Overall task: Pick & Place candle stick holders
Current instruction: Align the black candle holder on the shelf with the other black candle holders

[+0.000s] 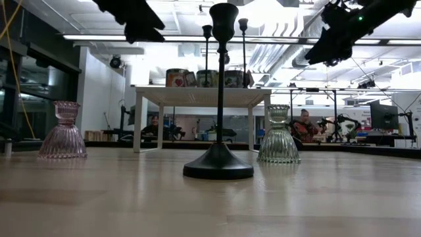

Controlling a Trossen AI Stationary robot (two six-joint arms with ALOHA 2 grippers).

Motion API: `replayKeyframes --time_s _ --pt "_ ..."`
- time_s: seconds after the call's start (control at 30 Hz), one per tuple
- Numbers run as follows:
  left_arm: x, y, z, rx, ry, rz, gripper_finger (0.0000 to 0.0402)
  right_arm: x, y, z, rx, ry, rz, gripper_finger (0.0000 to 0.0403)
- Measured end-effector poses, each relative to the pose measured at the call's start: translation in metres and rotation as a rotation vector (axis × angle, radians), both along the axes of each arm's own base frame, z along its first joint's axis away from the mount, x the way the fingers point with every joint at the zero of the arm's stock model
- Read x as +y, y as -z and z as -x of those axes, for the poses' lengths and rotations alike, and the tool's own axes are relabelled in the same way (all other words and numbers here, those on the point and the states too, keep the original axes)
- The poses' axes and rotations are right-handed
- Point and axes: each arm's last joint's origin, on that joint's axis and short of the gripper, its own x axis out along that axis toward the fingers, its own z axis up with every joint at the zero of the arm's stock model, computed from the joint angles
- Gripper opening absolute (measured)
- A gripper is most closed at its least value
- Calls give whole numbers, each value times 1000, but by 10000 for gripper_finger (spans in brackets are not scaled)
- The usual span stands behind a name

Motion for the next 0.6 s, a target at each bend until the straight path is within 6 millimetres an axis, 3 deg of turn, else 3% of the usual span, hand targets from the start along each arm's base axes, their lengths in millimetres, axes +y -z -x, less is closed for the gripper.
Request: replayKeyframes --time_s 0.13,0.33,0.6 --pt "-15 9 -4 -17 86 6 216 6 8 5 -5 -42 -38 207" --pt "-37 51 -21 117 289 -130 216 12 14 9 -17 -47 -69 207" --pt "-47 80 -46 182 438 -145 216 17 13 6 -32 -86 -68 207"
